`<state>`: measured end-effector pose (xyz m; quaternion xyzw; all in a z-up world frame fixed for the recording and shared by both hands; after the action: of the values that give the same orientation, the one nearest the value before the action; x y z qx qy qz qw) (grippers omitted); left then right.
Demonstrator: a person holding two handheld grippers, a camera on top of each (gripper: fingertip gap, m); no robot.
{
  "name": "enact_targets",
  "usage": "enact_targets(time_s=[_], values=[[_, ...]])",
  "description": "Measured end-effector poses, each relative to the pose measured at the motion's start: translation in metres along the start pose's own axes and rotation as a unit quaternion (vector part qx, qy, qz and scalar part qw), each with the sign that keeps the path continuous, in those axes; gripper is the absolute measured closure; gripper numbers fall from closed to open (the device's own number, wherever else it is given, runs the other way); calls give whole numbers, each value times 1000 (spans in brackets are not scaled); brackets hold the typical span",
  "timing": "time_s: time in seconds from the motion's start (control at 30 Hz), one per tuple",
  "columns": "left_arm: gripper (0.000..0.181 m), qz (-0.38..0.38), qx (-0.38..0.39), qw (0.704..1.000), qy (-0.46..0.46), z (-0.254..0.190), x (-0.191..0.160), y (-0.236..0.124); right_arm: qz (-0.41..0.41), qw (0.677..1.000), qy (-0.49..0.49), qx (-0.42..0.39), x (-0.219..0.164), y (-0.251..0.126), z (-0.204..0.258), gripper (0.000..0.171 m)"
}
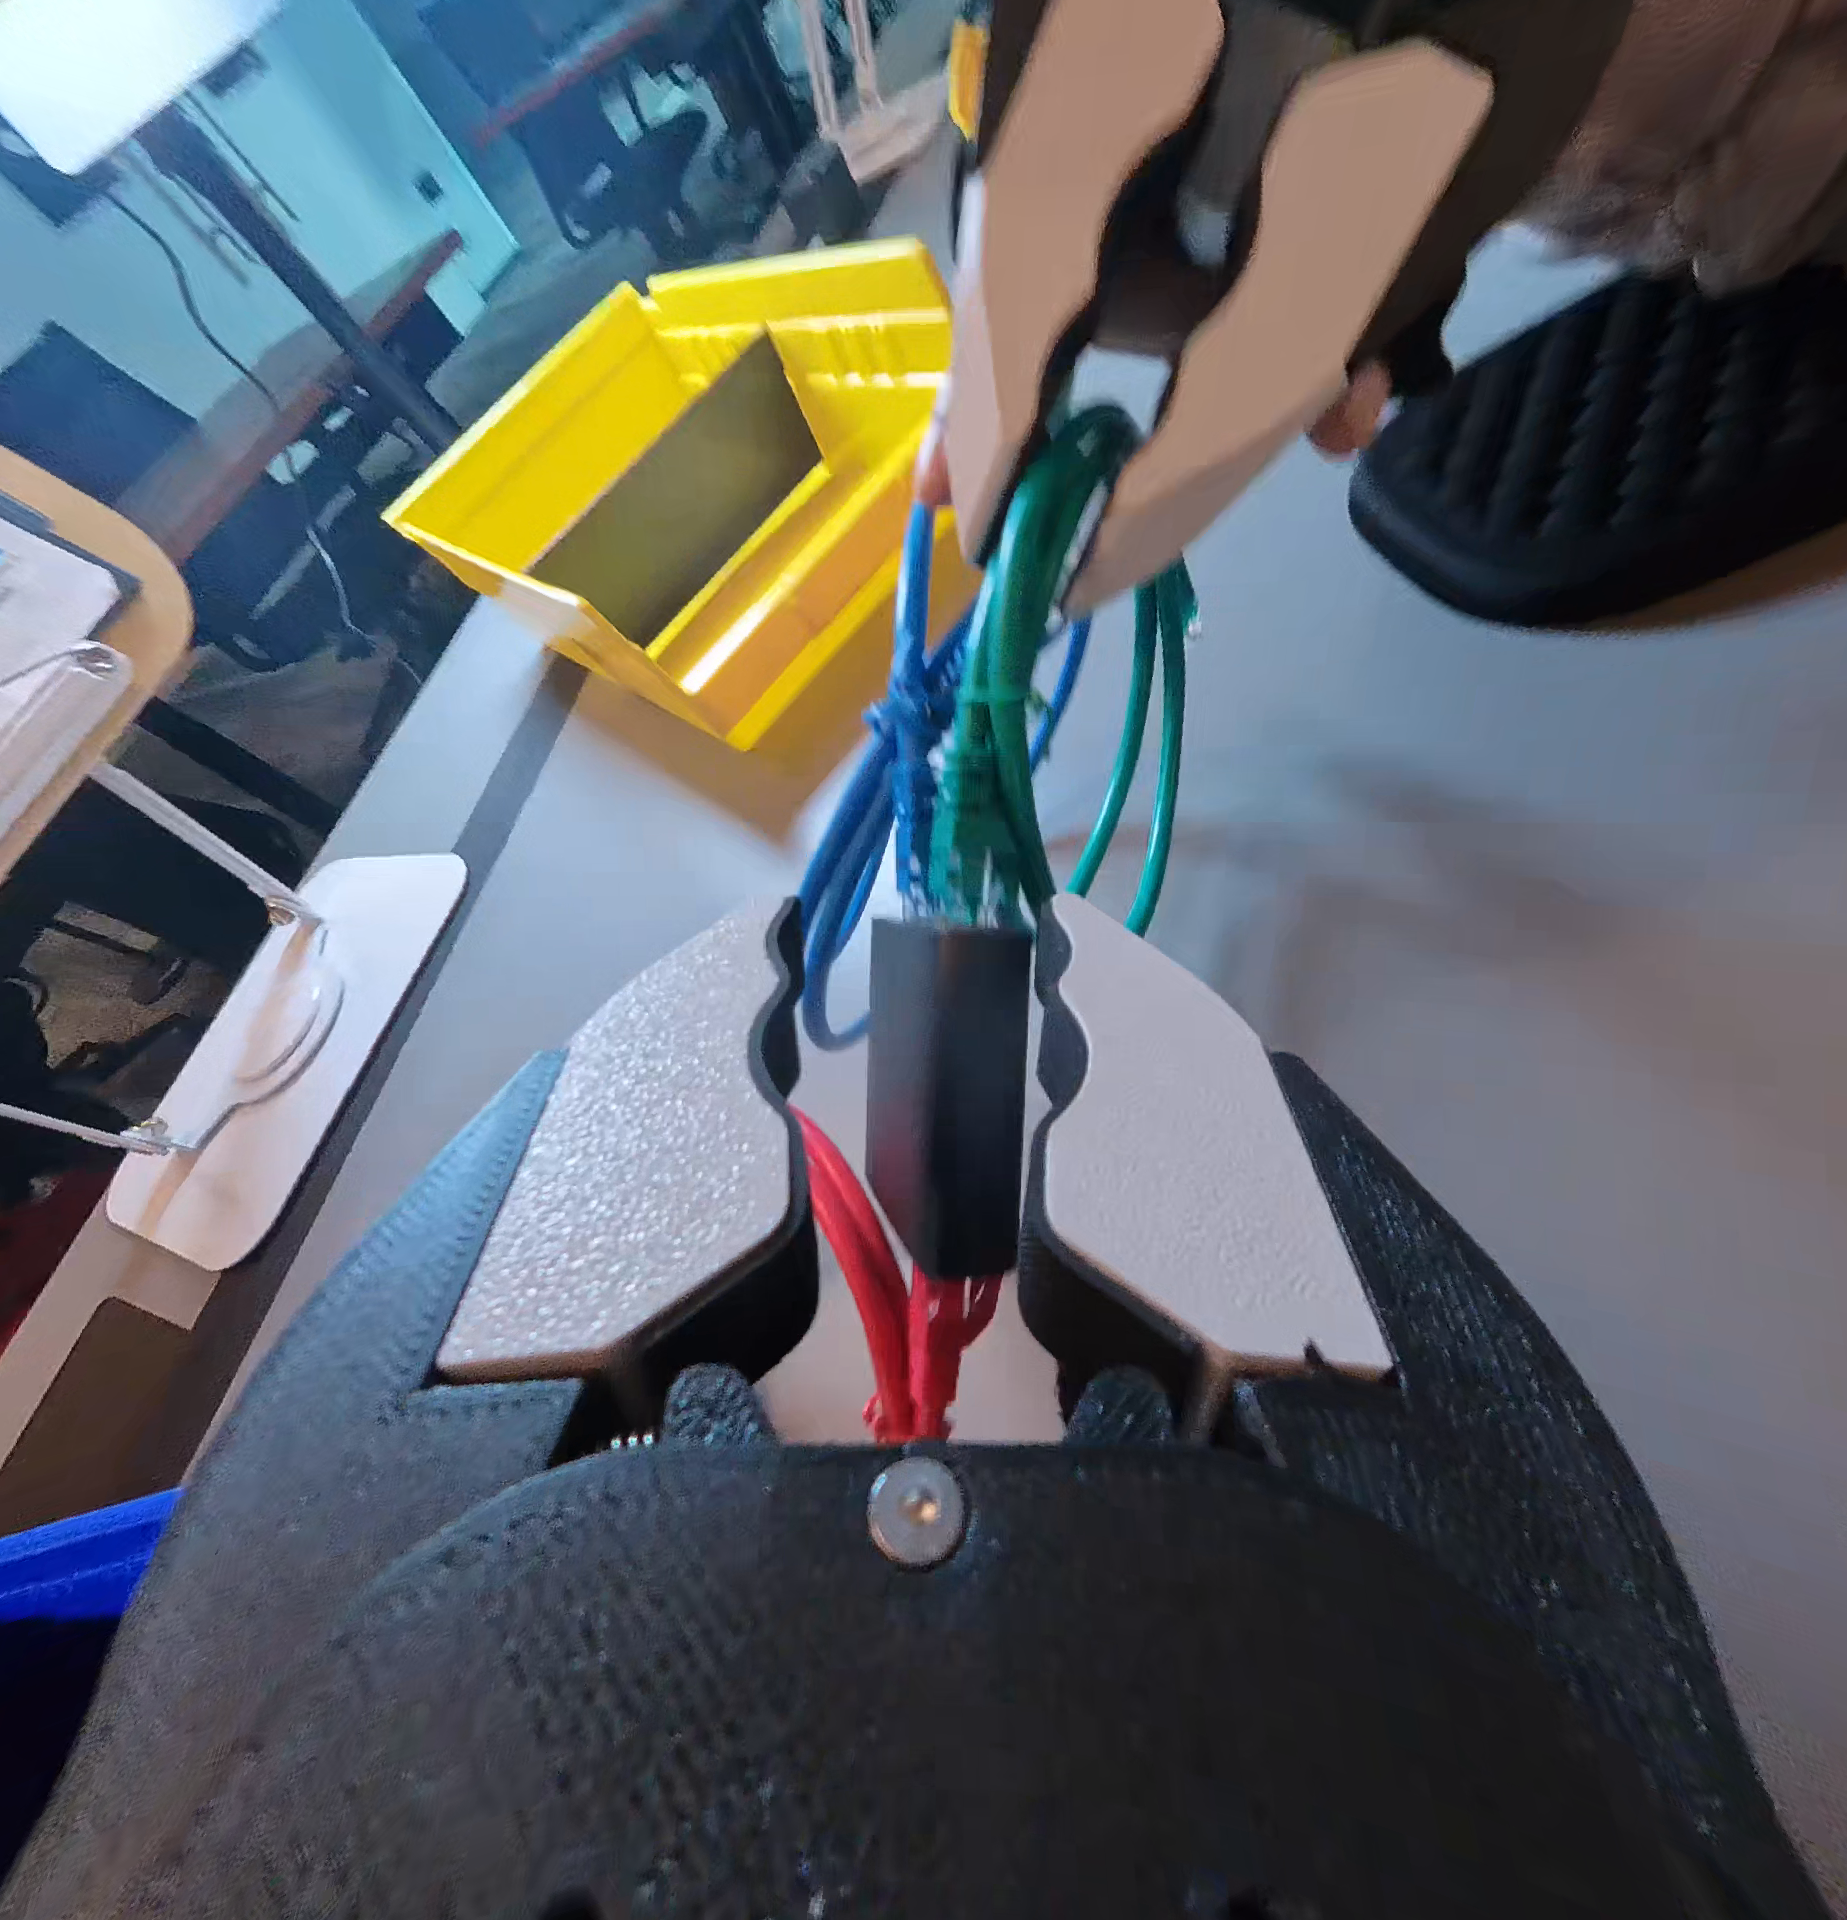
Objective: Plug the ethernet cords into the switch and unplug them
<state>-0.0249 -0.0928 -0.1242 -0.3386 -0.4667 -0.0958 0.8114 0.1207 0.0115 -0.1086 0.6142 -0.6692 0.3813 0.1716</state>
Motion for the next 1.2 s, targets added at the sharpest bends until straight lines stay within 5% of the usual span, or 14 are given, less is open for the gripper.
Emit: enact_targets(time_s=[0.1, 0.27, 0.4, 0.7, 0.8, 0.93, 1.2], values=[[124, 59, -11, 998, 25, -7, -20, 10, -8, 999, 36, -3, -6, -3, -1, 156], [159, 76, 89, 985, 124, -8, -19, 9, -11, 997, 72, 1, -15, -8, -7, 156], [159, 68, 78, 988, 114, -10, -10, 4, 4, 995, 97, -4, -20, -14, -14, 153], [159, -16, -85, 991, -101, 16, 11, -35, -103, 986, 98, -85, 9, -57, -48, 147], [160, -70, -208, 957, -191, 26, 17, -46, -169, 969, 150, -97, -1, -77, -70, 146], [160, -149, -408, 856, -279, 14, 18, -42, -173, 968, 137, -116, -33, -77, -78, 146], [160, -126, -518, 777, -334, -12, -7, 17, -174, 982, -41, 60, 9, -21, 15, 117]])
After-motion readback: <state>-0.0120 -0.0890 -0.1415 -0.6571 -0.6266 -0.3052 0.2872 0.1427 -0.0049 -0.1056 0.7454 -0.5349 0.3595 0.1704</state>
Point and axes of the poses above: each gripper's, where its closed fingertips meet, y out along the fingers, x out of its top, z = x × y across the jaws, the point moved 8 cm from there along -y, back along the fingers, and after that the axes turned 9 degrees about -x, right-handed, at the moved point
